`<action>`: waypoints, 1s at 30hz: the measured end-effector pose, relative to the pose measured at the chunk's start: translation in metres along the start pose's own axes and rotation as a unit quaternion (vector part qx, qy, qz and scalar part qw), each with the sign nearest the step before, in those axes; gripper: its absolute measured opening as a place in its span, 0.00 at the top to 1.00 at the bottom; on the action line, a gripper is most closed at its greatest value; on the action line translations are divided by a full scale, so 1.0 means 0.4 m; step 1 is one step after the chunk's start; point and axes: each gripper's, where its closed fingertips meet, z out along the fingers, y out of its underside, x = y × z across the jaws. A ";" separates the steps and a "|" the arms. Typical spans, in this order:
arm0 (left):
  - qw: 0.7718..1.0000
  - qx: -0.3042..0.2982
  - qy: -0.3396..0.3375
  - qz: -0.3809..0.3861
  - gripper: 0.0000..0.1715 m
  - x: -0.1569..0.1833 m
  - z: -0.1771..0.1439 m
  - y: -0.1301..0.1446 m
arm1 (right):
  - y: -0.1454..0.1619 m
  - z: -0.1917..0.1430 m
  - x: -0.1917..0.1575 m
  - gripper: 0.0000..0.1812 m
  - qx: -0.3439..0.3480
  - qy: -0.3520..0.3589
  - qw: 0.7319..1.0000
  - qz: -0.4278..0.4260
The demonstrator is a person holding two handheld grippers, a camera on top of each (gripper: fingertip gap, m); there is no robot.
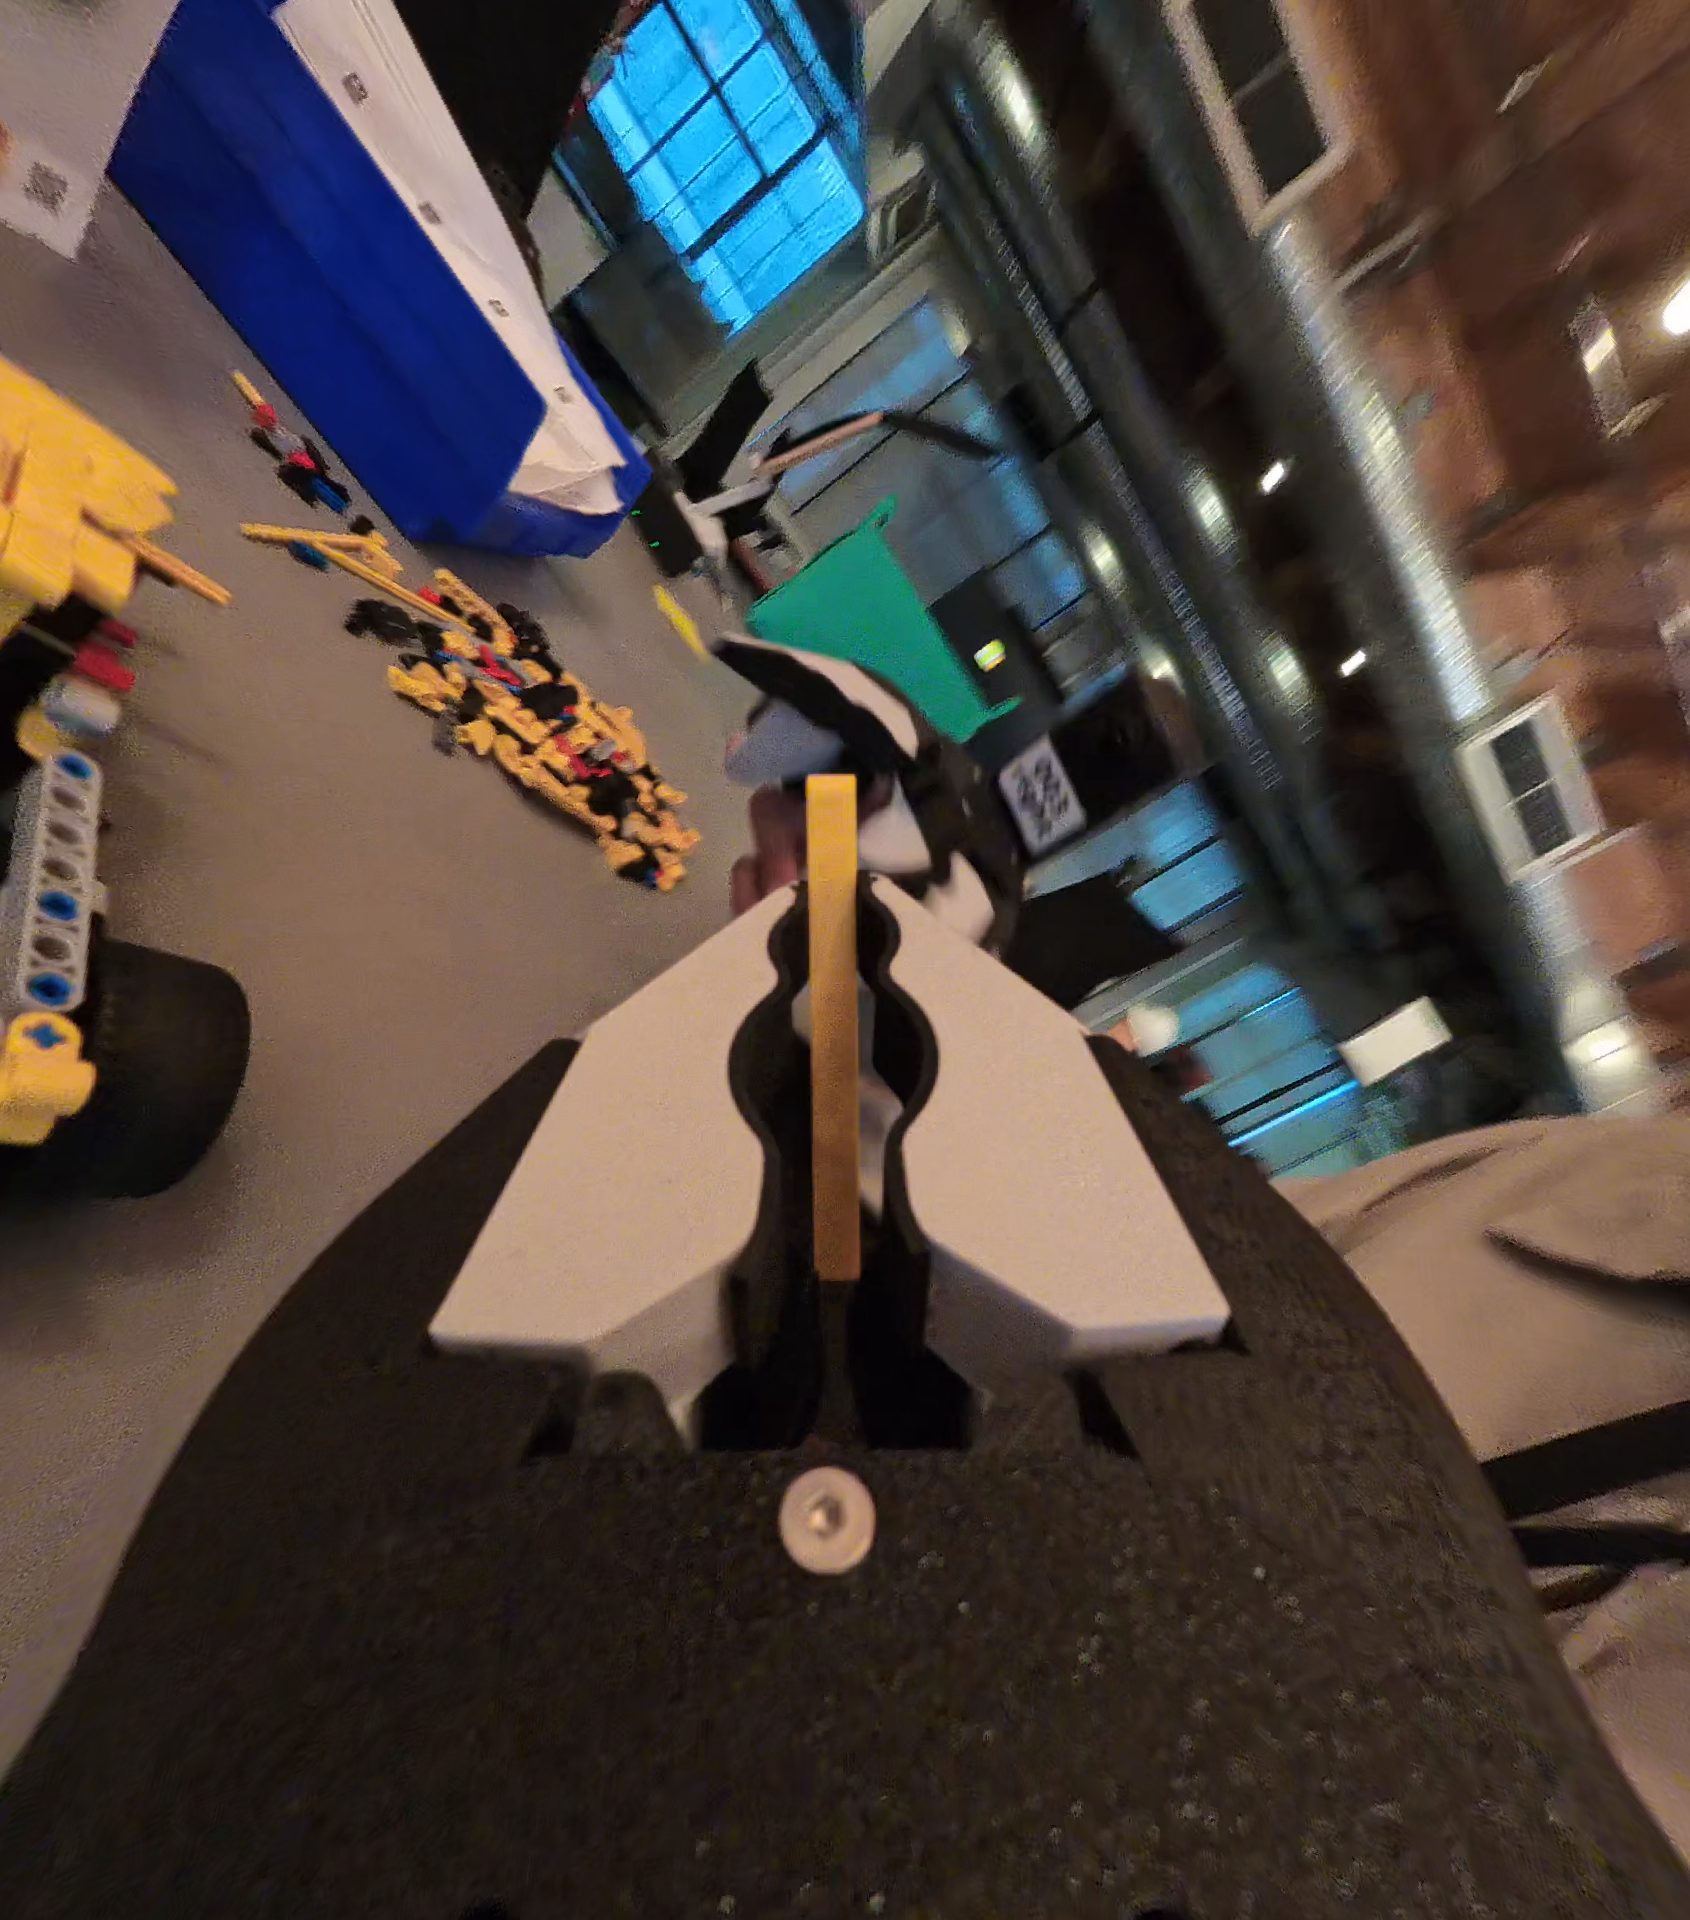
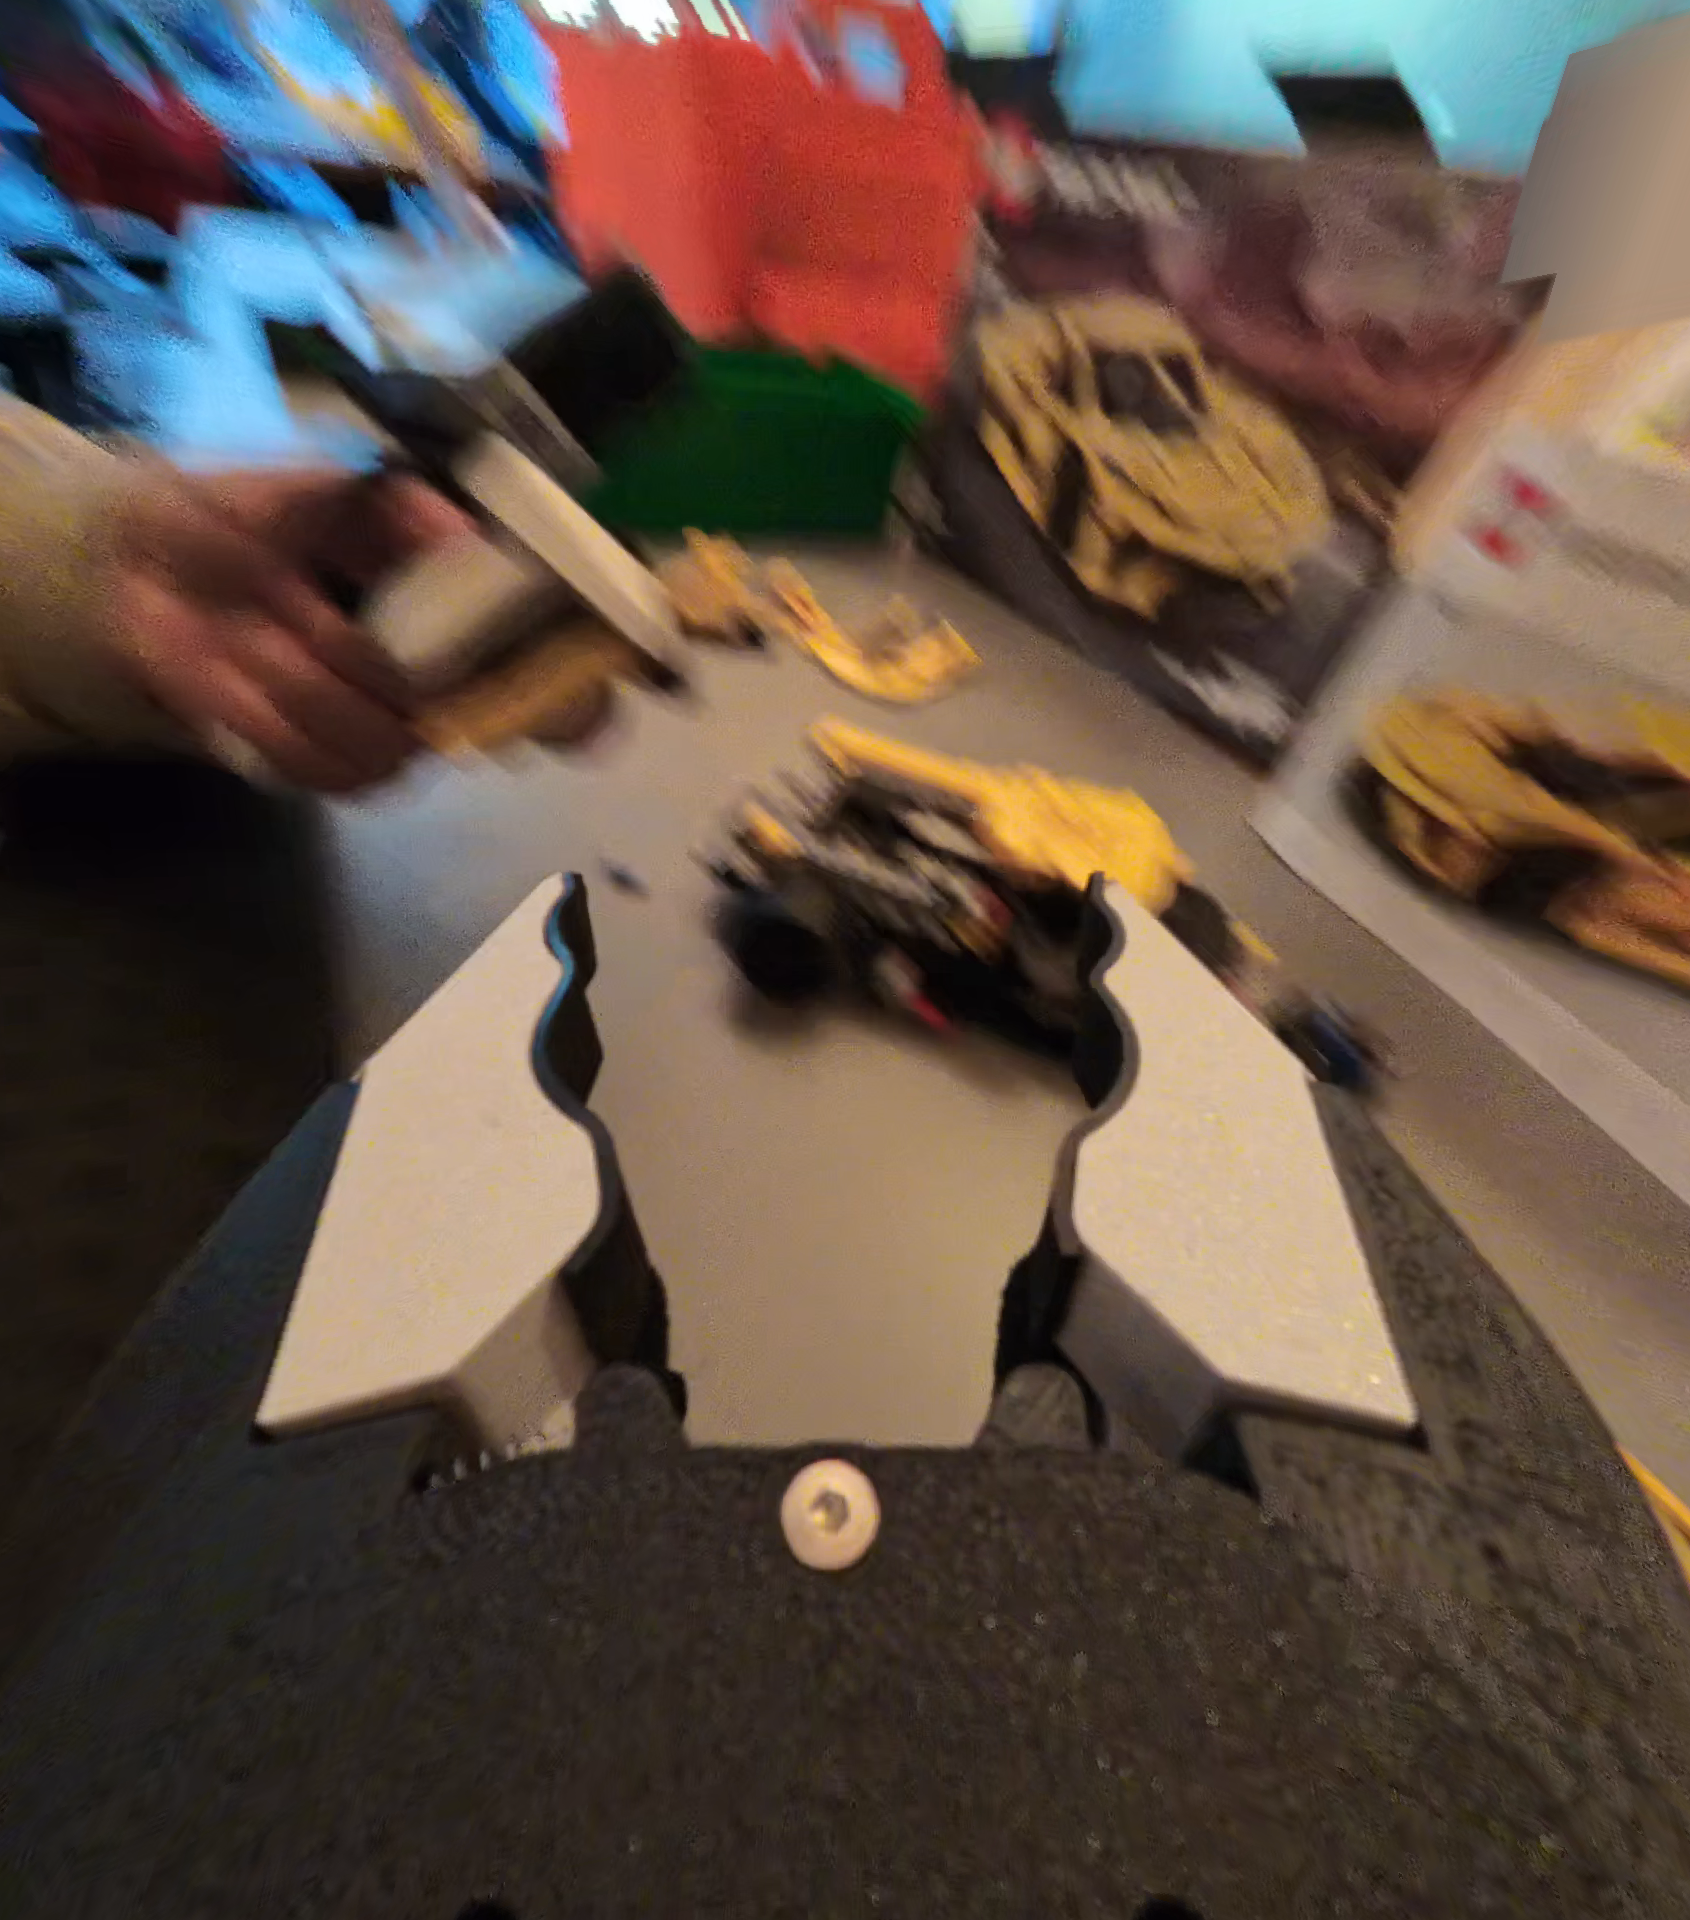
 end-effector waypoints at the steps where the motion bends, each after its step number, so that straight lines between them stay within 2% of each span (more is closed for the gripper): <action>1: 1.000 0.012 0.012 -0.017 0.97 -0.004 -0.002 -0.008 | -0.039 0.037 -0.052 0.50 0.037 -0.025 0.999 0.014; 2: 0.999 0.026 0.021 -0.016 0.97 -0.003 -0.005 -0.017 | -0.059 0.070 -0.091 0.50 0.055 -0.043 0.997 0.041; 4: 0.997 0.060 0.040 0.007 0.97 0.010 -0.017 -0.041 | -0.060 0.120 -0.150 0.53 0.048 -0.094 0.988 0.117; 7: 0.992 0.104 0.055 0.050 0.96 0.031 -0.036 -0.066 | -0.083 0.161 -0.214 0.63 0.061 -0.193 0.950 0.238; 8: 0.991 0.108 0.059 0.057 0.96 0.036 -0.038 -0.066 | -0.078 0.174 -0.216 0.70 0.052 -0.198 0.944 0.260; 11: 0.989 0.109 0.080 0.056 0.96 0.051 -0.039 -0.058 | -0.081 0.192 -0.217 0.86 0.049 -0.213 0.934 0.284; 15: 0.988 0.102 0.102 0.063 0.95 0.070 -0.039 -0.048 | -0.084 0.174 -0.225 0.94 0.052 -0.243 0.923 0.295; 18: 0.988 0.073 0.121 0.068 0.96 0.087 -0.039 -0.031 | -0.071 0.158 -0.225 0.96 0.039 -0.252 0.921 0.295; 21: 0.991 0.046 0.061 0.111 0.82 0.052 -0.055 -0.026 | -0.012 0.127 -0.142 0.96 -0.014 -0.164 0.952 0.257; 23: 0.986 0.029 -0.013 0.162 0.80 0.005 -0.094 -0.028 | 0.091 0.035 0.027 0.97 -0.111 0.002 0.966 0.232; 24: 0.979 0.025 -0.066 0.189 0.81 -0.033 -0.122 -0.033 | 0.152 -0.052 0.128 0.97 -0.170 0.103 0.958 0.204; 25: 0.969 0.019 -0.125 0.214 0.81 -0.077 -0.154 -0.037 | 0.211 -0.153 0.215 0.97 -0.231 0.194 0.935 0.186; 26: 0.955 0.011 -0.182 0.235 0.81 -0.119 -0.189 -0.040 | 0.263 -0.243 0.267 0.96 -0.293 0.249 0.906 0.179; 28: 0.925 -0.029 -0.285 0.250 0.81 -0.195 -0.257 -0.029 | 0.320 -0.343 0.305 0.96 -0.357 0.286 0.869 0.187; 30: 0.907 -0.083 -0.332 0.247 0.81 -0.232 -0.299 0.004 | 0.359 -0.386 0.313 0.97 -0.395 0.295 0.847 0.197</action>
